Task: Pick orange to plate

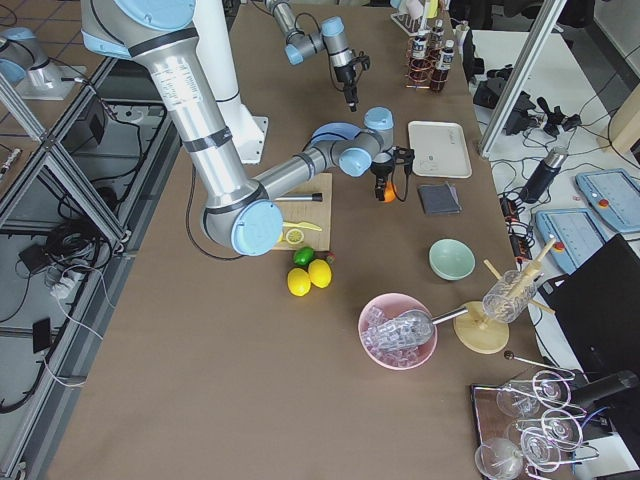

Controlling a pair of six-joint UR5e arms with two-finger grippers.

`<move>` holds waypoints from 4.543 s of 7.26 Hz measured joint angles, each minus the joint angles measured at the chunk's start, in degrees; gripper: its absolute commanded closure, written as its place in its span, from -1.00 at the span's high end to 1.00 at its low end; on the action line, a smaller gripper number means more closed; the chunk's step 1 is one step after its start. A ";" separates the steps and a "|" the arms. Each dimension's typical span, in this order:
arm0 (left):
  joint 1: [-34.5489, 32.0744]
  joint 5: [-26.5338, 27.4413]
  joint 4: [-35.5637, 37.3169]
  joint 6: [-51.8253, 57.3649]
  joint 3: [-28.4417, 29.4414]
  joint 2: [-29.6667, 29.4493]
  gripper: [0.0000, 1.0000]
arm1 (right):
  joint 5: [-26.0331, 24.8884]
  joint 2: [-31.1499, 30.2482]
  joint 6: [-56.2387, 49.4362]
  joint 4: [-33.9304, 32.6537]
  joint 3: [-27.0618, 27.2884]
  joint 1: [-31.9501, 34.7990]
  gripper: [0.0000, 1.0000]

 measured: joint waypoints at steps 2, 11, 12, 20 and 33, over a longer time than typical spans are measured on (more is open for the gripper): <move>-5.55 -6.37 -0.06 10.38 -1.78 4.01 0.96 | -0.78 1.08 1.09 -5.08 5.19 -1.22 -1.00; -18.91 -10.54 -6.93 26.91 -8.54 23.91 0.96 | -21.32 14.36 11.55 -14.03 3.85 -23.40 -1.00; -19.49 -11.37 -7.08 26.92 -8.11 24.02 0.96 | -21.96 14.87 11.57 -13.83 2.77 -23.81 -1.00; -20.28 -13.05 -7.26 26.87 -7.43 24.02 0.96 | -21.73 17.31 17.11 -13.65 -0.18 -24.46 1.00; -56.53 -28.50 29.43 79.78 -9.65 26.43 0.96 | 23.05 -23.88 -70.30 -33.73 13.99 42.42 1.00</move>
